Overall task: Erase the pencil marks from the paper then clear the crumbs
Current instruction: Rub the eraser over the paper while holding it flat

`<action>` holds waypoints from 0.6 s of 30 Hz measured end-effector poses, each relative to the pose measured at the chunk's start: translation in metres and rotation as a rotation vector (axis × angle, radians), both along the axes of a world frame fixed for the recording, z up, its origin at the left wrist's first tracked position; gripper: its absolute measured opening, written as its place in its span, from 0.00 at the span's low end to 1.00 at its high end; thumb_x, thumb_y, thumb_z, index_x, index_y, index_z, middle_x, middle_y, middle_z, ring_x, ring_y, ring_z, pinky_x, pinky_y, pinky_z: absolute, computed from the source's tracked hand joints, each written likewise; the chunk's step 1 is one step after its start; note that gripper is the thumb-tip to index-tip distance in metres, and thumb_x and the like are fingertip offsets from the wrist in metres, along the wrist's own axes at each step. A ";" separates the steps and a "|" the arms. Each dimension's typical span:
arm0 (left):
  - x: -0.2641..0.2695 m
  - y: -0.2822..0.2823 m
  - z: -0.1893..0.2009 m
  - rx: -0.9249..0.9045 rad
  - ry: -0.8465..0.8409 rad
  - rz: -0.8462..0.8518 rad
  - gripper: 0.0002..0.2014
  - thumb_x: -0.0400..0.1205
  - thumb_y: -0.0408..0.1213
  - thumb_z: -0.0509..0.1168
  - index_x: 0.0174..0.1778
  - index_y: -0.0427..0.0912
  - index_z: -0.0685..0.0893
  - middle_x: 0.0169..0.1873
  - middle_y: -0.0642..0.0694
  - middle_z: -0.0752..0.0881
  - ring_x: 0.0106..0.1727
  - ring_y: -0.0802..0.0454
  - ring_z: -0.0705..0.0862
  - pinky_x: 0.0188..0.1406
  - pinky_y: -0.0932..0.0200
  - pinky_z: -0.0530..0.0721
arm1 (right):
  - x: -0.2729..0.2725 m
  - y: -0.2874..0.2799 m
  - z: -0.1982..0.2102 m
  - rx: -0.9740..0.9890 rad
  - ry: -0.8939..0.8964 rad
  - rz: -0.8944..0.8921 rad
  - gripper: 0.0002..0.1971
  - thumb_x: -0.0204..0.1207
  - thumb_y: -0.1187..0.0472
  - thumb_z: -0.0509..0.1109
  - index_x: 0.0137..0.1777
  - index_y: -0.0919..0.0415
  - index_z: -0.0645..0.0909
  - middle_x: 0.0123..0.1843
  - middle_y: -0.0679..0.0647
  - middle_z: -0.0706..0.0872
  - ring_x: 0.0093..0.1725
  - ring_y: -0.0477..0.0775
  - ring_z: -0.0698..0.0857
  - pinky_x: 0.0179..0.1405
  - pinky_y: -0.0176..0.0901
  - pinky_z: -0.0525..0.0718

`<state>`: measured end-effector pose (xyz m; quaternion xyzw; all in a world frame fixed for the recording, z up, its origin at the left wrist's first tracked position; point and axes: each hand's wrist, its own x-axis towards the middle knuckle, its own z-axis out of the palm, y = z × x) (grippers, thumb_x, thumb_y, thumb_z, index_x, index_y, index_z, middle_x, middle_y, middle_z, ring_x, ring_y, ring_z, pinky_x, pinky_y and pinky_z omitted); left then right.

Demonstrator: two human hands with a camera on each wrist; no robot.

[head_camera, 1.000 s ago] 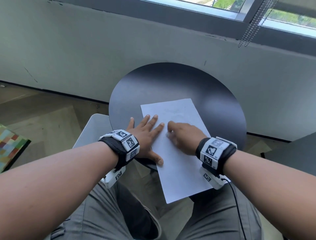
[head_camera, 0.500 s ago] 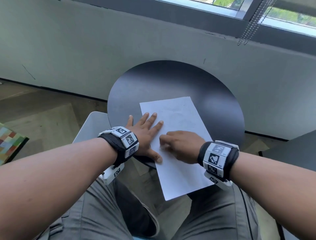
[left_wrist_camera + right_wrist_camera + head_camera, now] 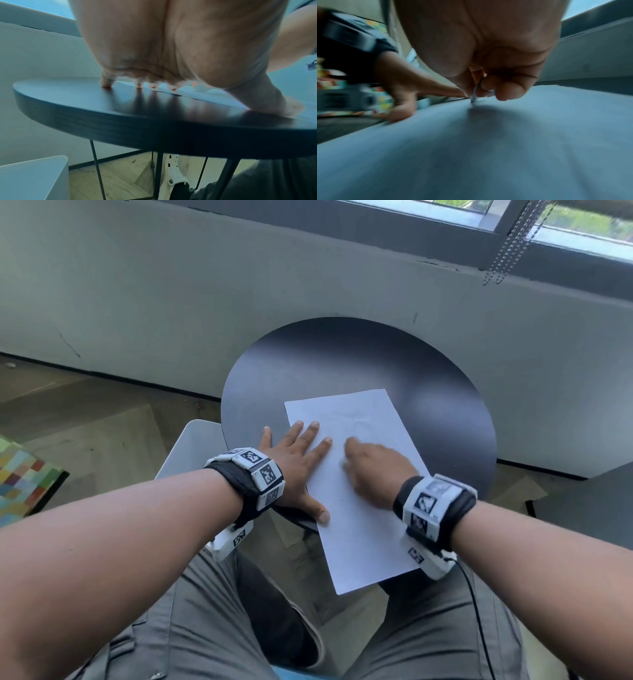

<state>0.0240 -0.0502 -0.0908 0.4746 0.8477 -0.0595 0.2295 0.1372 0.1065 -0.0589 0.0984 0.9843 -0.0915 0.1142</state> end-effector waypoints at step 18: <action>0.000 -0.001 0.001 0.004 -0.003 -0.002 0.72 0.54 0.89 0.57 0.85 0.58 0.30 0.84 0.50 0.26 0.85 0.46 0.26 0.78 0.21 0.36 | -0.007 0.024 0.004 -0.027 -0.070 -0.232 0.11 0.83 0.49 0.55 0.56 0.56 0.69 0.54 0.59 0.84 0.51 0.65 0.82 0.50 0.53 0.81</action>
